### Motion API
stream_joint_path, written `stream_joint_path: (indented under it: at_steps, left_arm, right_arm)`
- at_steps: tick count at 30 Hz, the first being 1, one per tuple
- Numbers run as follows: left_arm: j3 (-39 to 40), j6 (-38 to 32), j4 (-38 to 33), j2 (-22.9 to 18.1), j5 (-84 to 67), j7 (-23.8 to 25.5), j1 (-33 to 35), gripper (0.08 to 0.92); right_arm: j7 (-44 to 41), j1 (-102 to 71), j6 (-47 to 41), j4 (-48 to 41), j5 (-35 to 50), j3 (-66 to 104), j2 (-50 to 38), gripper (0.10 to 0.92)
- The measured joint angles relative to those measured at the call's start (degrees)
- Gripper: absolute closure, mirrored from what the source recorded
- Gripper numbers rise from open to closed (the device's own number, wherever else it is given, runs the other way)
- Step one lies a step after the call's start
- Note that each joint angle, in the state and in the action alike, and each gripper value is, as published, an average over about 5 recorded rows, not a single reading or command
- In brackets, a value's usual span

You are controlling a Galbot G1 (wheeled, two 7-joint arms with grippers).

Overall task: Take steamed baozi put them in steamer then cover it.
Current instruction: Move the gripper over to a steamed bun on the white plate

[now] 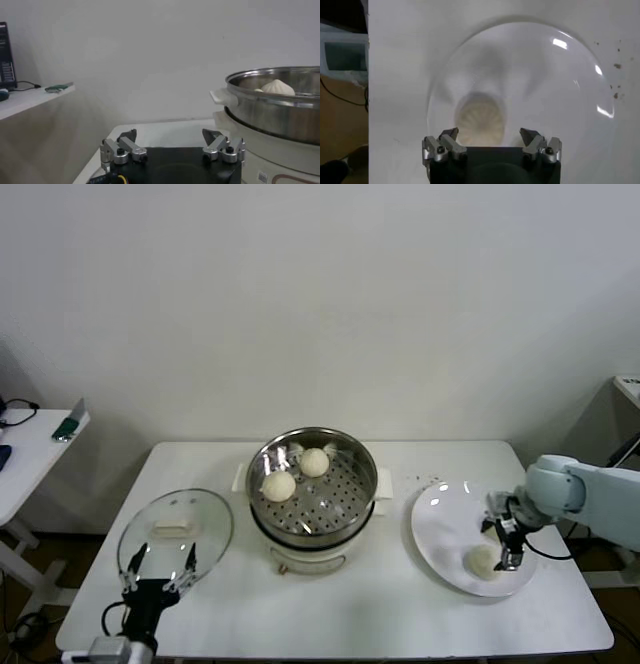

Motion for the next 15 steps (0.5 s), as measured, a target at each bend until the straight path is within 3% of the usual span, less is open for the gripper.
stream_joint_path:
  at_steps: [15]
  left_arm:
    - [-0.15,0.07,-0.48,0.23,-0.13,0.00,0.36,0.177]
  right_arm:
    - [0.71,-4.68,-0.88,-1.10,-0.74,3.31,0.52,0.224]
